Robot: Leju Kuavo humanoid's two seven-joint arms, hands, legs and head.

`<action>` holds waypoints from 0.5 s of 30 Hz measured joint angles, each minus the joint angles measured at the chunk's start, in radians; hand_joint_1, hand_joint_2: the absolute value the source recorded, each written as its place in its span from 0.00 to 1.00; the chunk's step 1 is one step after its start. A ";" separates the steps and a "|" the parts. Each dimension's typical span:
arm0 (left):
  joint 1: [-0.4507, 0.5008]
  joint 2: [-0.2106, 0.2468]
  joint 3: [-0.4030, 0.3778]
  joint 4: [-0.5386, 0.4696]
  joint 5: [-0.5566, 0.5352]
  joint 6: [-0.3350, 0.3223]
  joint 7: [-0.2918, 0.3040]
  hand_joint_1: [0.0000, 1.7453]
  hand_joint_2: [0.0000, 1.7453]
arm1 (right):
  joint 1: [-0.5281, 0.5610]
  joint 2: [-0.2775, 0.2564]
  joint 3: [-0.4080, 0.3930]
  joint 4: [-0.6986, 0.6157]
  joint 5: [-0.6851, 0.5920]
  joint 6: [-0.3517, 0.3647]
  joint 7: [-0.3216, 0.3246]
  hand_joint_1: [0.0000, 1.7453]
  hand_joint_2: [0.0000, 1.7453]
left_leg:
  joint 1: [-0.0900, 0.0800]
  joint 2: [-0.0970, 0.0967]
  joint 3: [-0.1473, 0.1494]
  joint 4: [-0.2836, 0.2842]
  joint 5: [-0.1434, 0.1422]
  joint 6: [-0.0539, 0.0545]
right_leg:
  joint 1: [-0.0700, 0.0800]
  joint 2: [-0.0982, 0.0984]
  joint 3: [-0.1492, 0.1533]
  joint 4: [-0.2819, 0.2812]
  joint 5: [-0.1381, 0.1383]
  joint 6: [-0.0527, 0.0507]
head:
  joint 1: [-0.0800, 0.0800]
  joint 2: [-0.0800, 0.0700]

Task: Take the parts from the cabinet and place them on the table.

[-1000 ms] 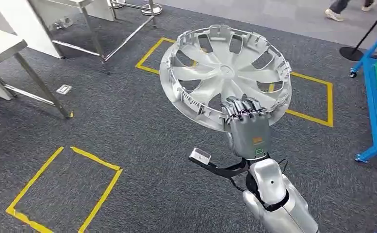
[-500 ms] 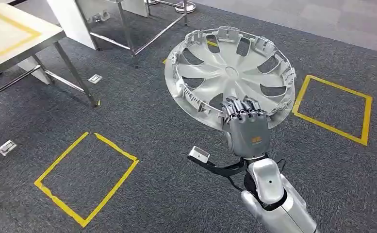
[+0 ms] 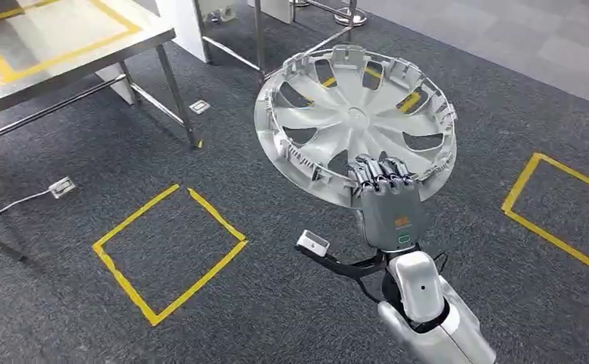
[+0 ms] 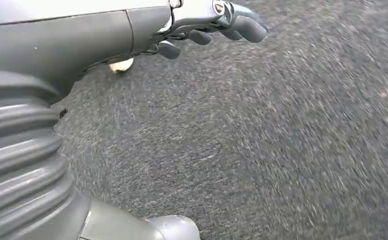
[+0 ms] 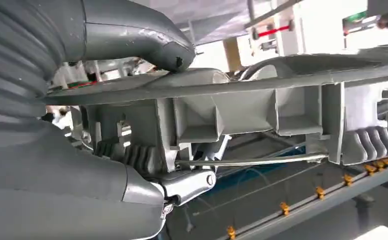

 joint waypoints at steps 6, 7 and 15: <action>0.007 -0.002 0.002 0.001 -0.013 -0.003 -0.011 0.00 1.00 | 0.001 -0.013 0.015 0.000 0.000 -0.025 0.032 1.00 1.00 | 0.004 -0.063 -0.015 -0.008 0.015 -0.039 | 0.008 0.039 0.074 -0.154 0.038 -0.026 | 0.000 0.000; 0.008 0.000 0.002 0.001 -0.015 -0.006 -0.013 0.00 1.00 | 0.001 -0.013 0.024 -0.004 0.000 -0.023 0.049 1.00 1.00 | 0.004 -0.055 -0.021 -0.001 0.012 -0.041 | -0.004 0.021 0.078 -0.166 0.046 -0.036 | 0.000 0.000; 0.002 0.001 0.002 0.000 -0.019 -0.014 -0.027 0.00 1.00 | 0.017 -0.026 0.063 -0.013 0.000 -0.014 0.080 1.00 1.00 | 0.007 0.092 -0.086 0.178 -0.063 -0.067 | 0.001 -0.077 0.084 -0.167 0.039 -0.046 | -0.013 0.000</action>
